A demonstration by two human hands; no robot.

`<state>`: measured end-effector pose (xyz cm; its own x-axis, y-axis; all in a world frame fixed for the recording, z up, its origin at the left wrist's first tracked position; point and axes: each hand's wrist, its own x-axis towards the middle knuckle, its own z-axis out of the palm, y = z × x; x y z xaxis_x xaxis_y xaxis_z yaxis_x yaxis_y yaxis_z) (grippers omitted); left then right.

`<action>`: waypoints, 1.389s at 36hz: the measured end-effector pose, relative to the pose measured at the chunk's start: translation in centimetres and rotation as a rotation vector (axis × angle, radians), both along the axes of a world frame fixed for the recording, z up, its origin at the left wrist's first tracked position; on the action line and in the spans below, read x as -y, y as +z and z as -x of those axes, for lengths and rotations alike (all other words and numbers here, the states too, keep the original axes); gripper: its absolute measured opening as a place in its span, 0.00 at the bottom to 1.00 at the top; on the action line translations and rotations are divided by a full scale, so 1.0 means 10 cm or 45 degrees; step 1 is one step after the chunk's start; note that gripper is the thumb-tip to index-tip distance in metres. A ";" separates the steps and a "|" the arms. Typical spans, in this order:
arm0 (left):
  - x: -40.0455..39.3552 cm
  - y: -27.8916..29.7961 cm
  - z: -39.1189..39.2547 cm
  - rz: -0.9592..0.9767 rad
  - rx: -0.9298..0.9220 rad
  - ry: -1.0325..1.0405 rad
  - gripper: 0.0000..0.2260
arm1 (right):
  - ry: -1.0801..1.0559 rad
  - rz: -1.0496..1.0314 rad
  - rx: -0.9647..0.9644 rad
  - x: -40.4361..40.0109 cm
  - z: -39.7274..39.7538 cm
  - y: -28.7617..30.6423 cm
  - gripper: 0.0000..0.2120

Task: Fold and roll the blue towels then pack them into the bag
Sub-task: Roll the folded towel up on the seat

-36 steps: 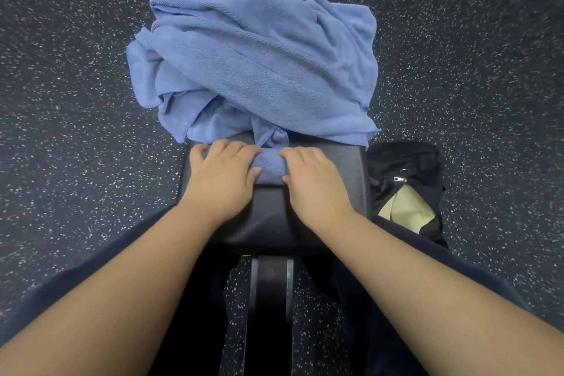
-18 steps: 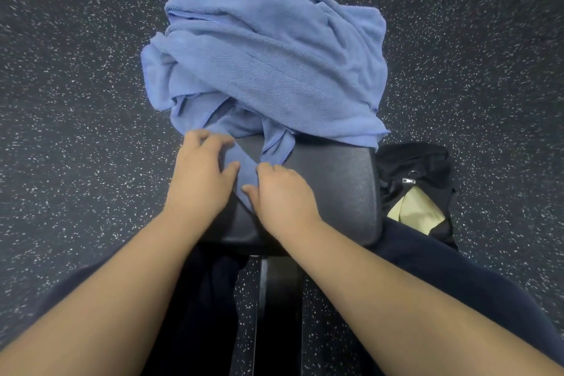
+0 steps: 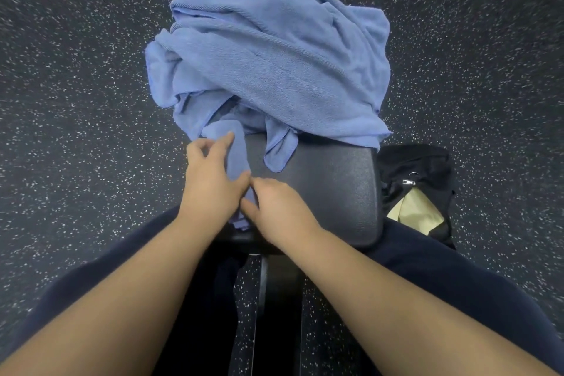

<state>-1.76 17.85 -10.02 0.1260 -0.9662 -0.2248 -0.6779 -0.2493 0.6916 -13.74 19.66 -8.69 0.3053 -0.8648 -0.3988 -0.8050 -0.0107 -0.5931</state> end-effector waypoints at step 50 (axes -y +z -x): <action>0.01 -0.22 0.03 0.153 0.408 -0.297 0.24 | -0.092 0.788 -0.210 0.68 0.27 -0.07 0.25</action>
